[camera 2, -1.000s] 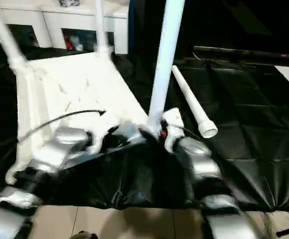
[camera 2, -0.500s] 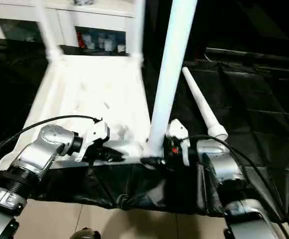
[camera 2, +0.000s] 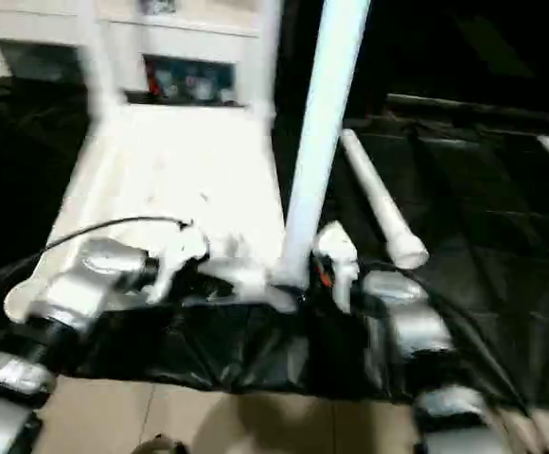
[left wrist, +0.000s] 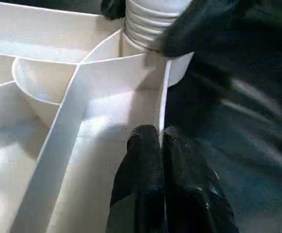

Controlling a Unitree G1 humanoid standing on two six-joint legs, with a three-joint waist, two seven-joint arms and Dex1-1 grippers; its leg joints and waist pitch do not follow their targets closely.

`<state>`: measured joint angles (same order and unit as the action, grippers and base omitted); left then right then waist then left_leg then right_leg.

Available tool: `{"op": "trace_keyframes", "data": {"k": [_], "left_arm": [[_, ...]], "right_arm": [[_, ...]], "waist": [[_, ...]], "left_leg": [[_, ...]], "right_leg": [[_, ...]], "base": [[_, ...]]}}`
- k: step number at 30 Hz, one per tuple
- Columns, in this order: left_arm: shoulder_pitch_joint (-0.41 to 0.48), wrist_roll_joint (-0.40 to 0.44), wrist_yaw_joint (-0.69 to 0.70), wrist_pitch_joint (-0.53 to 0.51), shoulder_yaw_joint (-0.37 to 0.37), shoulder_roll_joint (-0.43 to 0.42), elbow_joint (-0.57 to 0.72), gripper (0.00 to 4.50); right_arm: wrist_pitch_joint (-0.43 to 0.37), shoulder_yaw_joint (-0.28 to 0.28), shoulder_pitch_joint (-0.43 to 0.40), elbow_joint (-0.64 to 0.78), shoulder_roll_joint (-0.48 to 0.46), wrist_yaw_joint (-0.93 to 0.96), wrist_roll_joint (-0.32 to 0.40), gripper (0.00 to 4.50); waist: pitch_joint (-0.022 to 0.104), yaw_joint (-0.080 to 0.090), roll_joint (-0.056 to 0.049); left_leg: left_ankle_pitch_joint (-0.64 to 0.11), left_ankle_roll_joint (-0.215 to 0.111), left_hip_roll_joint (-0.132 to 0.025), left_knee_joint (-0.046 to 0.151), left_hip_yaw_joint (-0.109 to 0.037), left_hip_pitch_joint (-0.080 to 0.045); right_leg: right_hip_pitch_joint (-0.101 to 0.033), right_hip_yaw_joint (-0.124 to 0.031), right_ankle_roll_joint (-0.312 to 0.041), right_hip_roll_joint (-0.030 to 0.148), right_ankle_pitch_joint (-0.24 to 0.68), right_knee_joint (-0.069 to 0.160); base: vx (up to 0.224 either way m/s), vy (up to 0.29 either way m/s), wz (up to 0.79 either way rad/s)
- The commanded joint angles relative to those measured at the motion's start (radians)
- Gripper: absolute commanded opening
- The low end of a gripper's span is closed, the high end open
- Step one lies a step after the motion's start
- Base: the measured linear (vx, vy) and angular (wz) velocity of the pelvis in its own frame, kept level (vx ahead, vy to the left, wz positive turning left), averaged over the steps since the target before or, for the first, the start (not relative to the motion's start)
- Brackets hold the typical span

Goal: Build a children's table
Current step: Rotate leg to tighten

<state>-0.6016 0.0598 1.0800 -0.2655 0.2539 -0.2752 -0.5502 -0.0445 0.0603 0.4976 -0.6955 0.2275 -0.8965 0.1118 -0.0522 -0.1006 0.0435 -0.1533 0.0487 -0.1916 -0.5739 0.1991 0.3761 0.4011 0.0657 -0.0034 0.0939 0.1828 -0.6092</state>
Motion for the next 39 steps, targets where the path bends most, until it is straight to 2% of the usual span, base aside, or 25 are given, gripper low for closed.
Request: {"op": "trace_keyframes", "data": {"k": [1, 3, 5, 6, 7, 11, 12, 13, 18, 19, 24, 27, 29, 30, 31, 33, 38, 39], "left_arm": [[-0.046, -0.012, -0.186, -0.063, -0.046, 0.083, 0.02, 0.0], [-0.04, -0.015, -0.277, -0.116, -0.066, 0.144, 0.056, 0.0], [-0.034, -0.011, -0.294, -0.122, -0.058, 0.165, 0.069, 0.0], [-0.027, -0.007, -0.296, -0.123, -0.047, 0.18, 0.081, 0.0], [-0.024, -0.005, -0.293, -0.121, -0.04, 0.186, 0.086, 0.0], [-0.017, -0.006, -0.278, -0.119, -0.028, 0.19, 0.1, 0.0], [-0.015, -0.006, -0.278, -0.122, -0.027, 0.19, 0.104, 0.0], [-0.011, -0.008, -0.259, -0.111, -0.022, 0.182, 0.112, 0.0], [0.01, -0.029, -0.135, -0.076, 0.006, 0.108, 0.146, 0.0], [0.012, -0.035, -0.11, -0.062, 0.009, 0.098, 0.146, 0.0], [0.017, -0.067, 0.038, -0.031, 0.018, 0.031, 0.131, 0.0], [0.017, -0.076, 0.097, -0.019, 0.027, 0.004, 0.133, 0.0], [0.016, -0.081, 0.124, -0.013, 0.031, -0.008, 0.131, 0.0], [0.009, -0.09, 0.182, -0.002, 0.037, -0.032, 0.121, 0.0], [0.007, -0.092, 0.199, 0.002, 0.039, -0.039, 0.118, 0.0], [0.002, -0.09, 0.23, 0.014, 0.046, -0.054, 0.108, 0.0], [-0.004, -0.092, 0.276, 0.025, 0.059, -0.077, 0.098, 0.0], [-0.004, -0.091, 0.28, 0.027, 0.058, -0.078, 0.096, 0.0]], "right_arm": [[-0.033, 0.055, 0.008, -0.063, -0.088, 0.105, -0.035, 2.8], [-0.05, 0.013, 0.043, -0.118, -0.166, 0.257, -0.024, 2.8], [-0.039, 0.006, 0.054, -0.133, -0.195, 0.3, -0.027, 2.8], [-0.015, 0.006, 0.057, -0.139, -0.218, 0.312, -0.03, 2.8], [-0.004, 0.006, 0.056, -0.138, -0.225, 0.311, -0.029, 3.34], [-0.005, -0.008, 0.055, -0.132, -0.237, 0.29, -0.01, 3.53], [-0.004, -0.009, 0.056, -0.134, -0.238, 0.291, -0.011, 3.84], [0.012, 0.001, 0.054, -0.132, -0.227, 0.285, -0.024, 3.93], [0.041, 0.012, 0.043, -0.095, -0.147, 0.149, -0.017, 3.96], [0.043, 0.015, 0.04, -0.089, -0.135, 0.119, -0.014, 3.96], [0.032, 0.055, 0.014, -0.016, -0.039, -0.131, 0.016, 3.96], [0.021, 0.073, 0.008, 0.002, -0.01, -0.214, 0.018, 3.96], [0.017, 0.083, 0.005, 0.01, 0.005, -0.25, 0.018, 3.96], [0.011, 0.11, 0.003, 0.019, 0.031, -0.328, 0.014, 3.96], [0.011, 0.117, 0.004, 0.02, 0.037, -0.348, 0.01, 3.96], [0.01, 0.139, 0.006, 0.024, 0.049, -0.385, 0.003, 3.96], [-0.012, 0.168, 0.004, 0.048, 0.068, -0.443, -0.001, 3.96], [-0.014, 0.168, 0.004, 0.051, 0.069, -0.449, -0.002, 3.79]], "waist": [[0.051, 0.012, -0.001], [0.049, 0.024, 0.0], [0.052, 0.029, -0.002], [0.056, 0.032, -0.006], [0.057, 0.033, -0.005], [0.058, 0.033, -0.005], [0.058, 0.033, -0.005], [0.059, 0.032, -0.005], [0.061, 0.03, -0.004], [0.062, 0.031, -0.006], [0.066, 0.025, -0.001], [0.065, 0.016, -0.004], [0.063, 0.005, -0.005], [0.062, -0.001, -0.003], [0.061, -0.005, -0.002], [0.059, -0.012, -0.004], [0.06, -0.015, -0.001], [0.061, -0.016, -0.001]], "left_leg": [[-0.423, 0.053, -0.043, 0.076, -0.037, -0.025], [-0.439, 0.049, -0.041, 0.076, -0.039, -0.024], [-0.437, 0.046, -0.039, 0.079, -0.044, -0.02], [-0.429, 0.039, -0.04, 0.08, -0.042, -0.022], [-0.422, 0.034, -0.04, 0.081, -0.04, -0.021], [-0.388, 0.01, -0.04, 0.08, -0.032, -0.019], [-0.381, 0.008, -0.04, 0.08, -0.032, -0.018], [-0.367, 0.001, -0.041, 0.078, -0.028, -0.02], [-0.337, -0.017, -0.04, 0.074, -0.026, -0.015], [-0.313, -0.022, -0.041, 0.075, -0.025, -0.014], [-0.253, -0.051, -0.041, 0.068, -0.021, -0.015], [-0.231, -0.066, -0.045, 0.066, -0.017, -0.019], [-0.237, -0.059, -0.047, 0.067, -0.015, -0.022], [-0.253, -0.053, -0.048, 0.068, -0.014, -0.024], [-0.267, -0.045, -0.049, 0.07, -0.014, -0.022], [-0.295, -0.026, -0.05, 0.072, -0.015, -0.028], [-0.299, -0.015, -0.05, 0.074, -0.016, -0.026], [-0.292, -0.014, -0.051, 0.073, -0.016, -0.027]], "right_leg": [[-0.025, -0.034, -0.123, 0.071, 0.558, 0.107], [-0.023, -0.034, -0.106, 0.07, 0.588, 0.114], [-0.027, -0.028, -0.097, 0.071, 0.593, 0.119], [-0.026, -0.029, -0.107, 0.066, 0.528, 0.118], [-0.027, -0.031, -0.113, 0.065, 0.5, 0.117], [-0.029, -0.038, -0.152, 0.059, 0.382, 0.106], [-0.03, -0.038, -0.157, 0.059, 0.369, 0.104], [-0.03, -0.04, -0.168, 0.06, 0.345, 0.102], [-0.037, -0.04, -0.169, 0.059, 0.328, 0.099], [-0.037, -0.041, -0.18, 0.057, 0.29, 0.094], [-0.045, -0.039, -0.218, 0.055, 0.189, 0.081], [-0.042, -0.04, -0.239, 0.053, 0.146, 0.076], [-0.041, -0.039, -0.244, 0.053, 0.162, 0.076], [-0.04, -0.039, -0.241, 0.053, 0.188, 0.078], [-0.041, -0.038, -0.231, 0.053, 0.218, 0.078], [-0.035, -0.04, -0.223, 0.055, 0.256, 0.082], [-0.035, -0.042, -0.208, 0.058, 0.278, 0.082], [-0.035, -0.042, -0.211, 0.058, 0.265, 0.081]], "base": [[0.0, 0.0, 0.0], [0.0, 0.0, 0.0], [0.0, 0.0, 0.0], [0.0, 0.0, 0.0], [0.0, 0.0, 0.0], [0.0, 0.0, 0.0], [0.0, 0.0, 0.0], [0.0, 0.0, 0.0], [0.0, 0.0, 0.0], [0.0, 0.0, 0.0], [0.0, 0.0, 0.0], [0.0, 0.0, 0.0], [0.0, 0.0, 0.0], [0.0, 0.0, 0.0], [0.0, 0.0, 0.0], [0.0, 0.0, 0.0], [0.0, 0.0, 0.0], [0.0, 0.0, 0.0]]}}
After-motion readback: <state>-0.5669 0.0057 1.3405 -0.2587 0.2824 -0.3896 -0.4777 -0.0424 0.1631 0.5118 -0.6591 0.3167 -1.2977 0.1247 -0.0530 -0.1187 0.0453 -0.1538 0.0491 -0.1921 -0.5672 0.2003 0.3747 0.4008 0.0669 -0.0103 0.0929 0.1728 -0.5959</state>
